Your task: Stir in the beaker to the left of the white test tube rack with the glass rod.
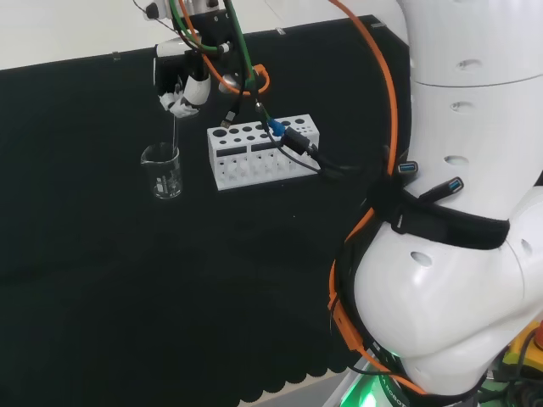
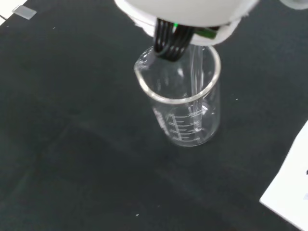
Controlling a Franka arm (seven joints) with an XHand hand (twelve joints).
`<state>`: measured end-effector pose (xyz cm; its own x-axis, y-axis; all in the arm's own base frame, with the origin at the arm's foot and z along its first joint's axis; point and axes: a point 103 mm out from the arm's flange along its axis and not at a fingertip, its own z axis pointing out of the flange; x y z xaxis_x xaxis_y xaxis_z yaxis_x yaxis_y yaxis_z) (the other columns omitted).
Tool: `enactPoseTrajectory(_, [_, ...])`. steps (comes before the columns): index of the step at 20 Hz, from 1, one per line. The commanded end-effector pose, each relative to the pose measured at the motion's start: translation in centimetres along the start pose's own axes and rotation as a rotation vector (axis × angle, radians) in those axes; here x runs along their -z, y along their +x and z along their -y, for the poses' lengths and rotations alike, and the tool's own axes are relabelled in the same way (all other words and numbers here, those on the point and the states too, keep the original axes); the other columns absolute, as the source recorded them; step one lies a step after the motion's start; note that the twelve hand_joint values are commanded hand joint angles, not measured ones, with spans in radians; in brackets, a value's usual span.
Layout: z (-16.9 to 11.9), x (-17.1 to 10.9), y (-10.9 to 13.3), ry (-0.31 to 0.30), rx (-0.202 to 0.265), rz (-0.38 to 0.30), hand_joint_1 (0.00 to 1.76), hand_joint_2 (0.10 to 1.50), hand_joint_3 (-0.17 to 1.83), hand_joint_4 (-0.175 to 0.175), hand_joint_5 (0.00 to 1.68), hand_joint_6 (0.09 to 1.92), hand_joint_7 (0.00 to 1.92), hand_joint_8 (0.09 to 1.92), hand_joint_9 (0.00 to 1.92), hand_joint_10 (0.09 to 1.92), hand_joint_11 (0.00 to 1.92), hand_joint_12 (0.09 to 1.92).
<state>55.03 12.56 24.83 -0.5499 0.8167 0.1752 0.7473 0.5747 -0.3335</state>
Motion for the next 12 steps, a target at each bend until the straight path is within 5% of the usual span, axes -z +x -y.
enactPoseTrajectory(1, [-1.6, 0.4, 2.6, -0.003, 0.030, 0.016, 1.32, 0.64, 0.77, -0.175, 1.12, 0.78, 1.29, 0.90, 1.63, 0.58, 1.52, 0.72])
enactPoseTrajectory(12, [-5.3, 1.9, 2.2, -0.011, 0.059, 0.023, 1.32, 0.64, 0.77, -0.175, 1.12, 0.78, 1.29, 0.90, 1.63, 0.58, 1.52, 0.72])
